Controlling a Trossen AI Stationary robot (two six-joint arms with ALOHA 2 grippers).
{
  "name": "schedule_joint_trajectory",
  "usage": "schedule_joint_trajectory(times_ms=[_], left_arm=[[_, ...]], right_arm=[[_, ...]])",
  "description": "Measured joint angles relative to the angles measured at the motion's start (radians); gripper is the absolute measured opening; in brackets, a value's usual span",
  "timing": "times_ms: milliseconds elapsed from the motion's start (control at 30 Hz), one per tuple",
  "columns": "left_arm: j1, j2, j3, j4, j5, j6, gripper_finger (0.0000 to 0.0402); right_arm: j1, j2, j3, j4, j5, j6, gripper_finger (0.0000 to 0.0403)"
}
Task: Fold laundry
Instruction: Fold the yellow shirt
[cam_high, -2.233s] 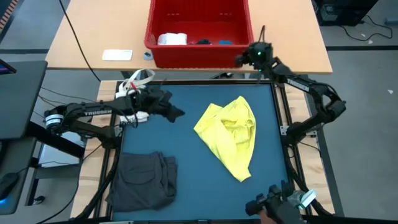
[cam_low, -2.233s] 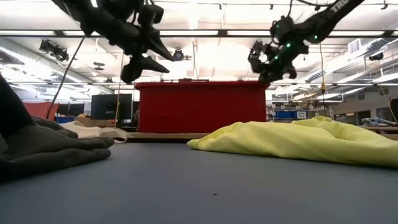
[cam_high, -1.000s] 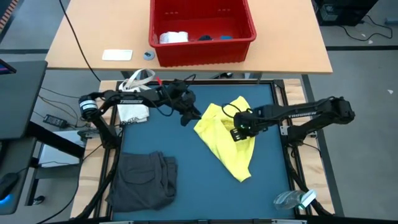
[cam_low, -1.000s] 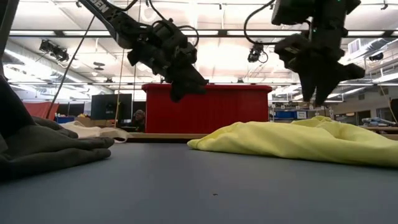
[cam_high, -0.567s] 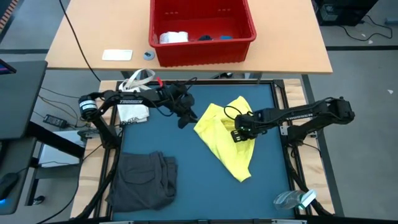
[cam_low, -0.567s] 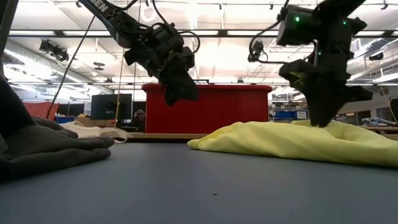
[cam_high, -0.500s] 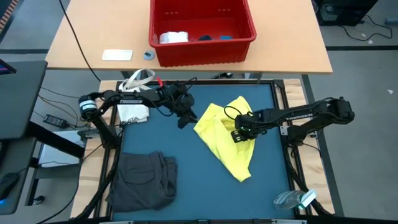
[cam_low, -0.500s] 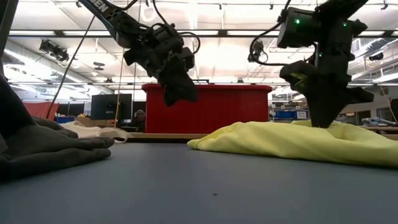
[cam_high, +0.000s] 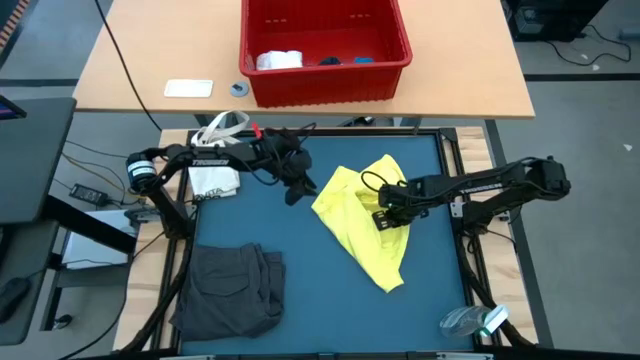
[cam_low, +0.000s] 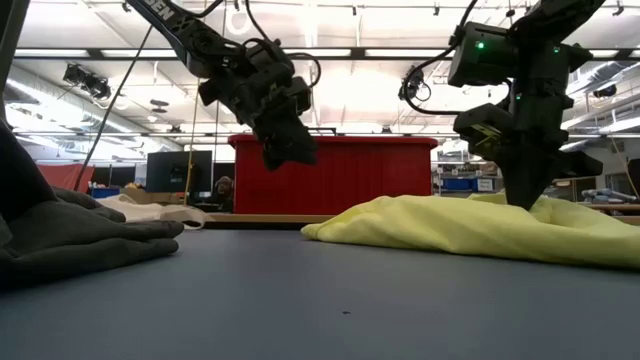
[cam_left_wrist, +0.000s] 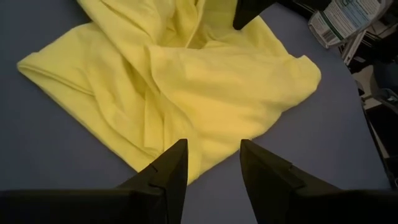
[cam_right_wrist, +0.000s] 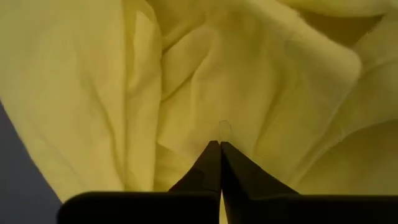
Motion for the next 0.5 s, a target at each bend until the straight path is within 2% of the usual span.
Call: schedule_joint_trajectory(times_ms=[133, 267, 400, 500], left_arm=[[0.018, 0.0, 0.0, 0.0, 0.0, -0.005, 0.0151], [0.035, 0.0, 0.0, -0.002, 0.0, -0.007, 0.0151], [0.048, 0.0, 0.0, 0.0, 0.0, -0.003, 0.0151], [0.058, 0.0, 0.0, 0.003, 0.0, -0.002, 0.0151]], right_arm=[[-0.001, -0.041, 0.041, -0.059, 0.006, 0.011, 0.0005], [-0.007, -0.088, 0.145, -0.246, 0.073, -0.014, 0.0003], [-0.053, -0.122, 0.22, -0.421, 0.138, -0.068, 0.0002], [-0.089, -0.132, 0.223, -0.449, 0.134, -0.112, 0.0002]])
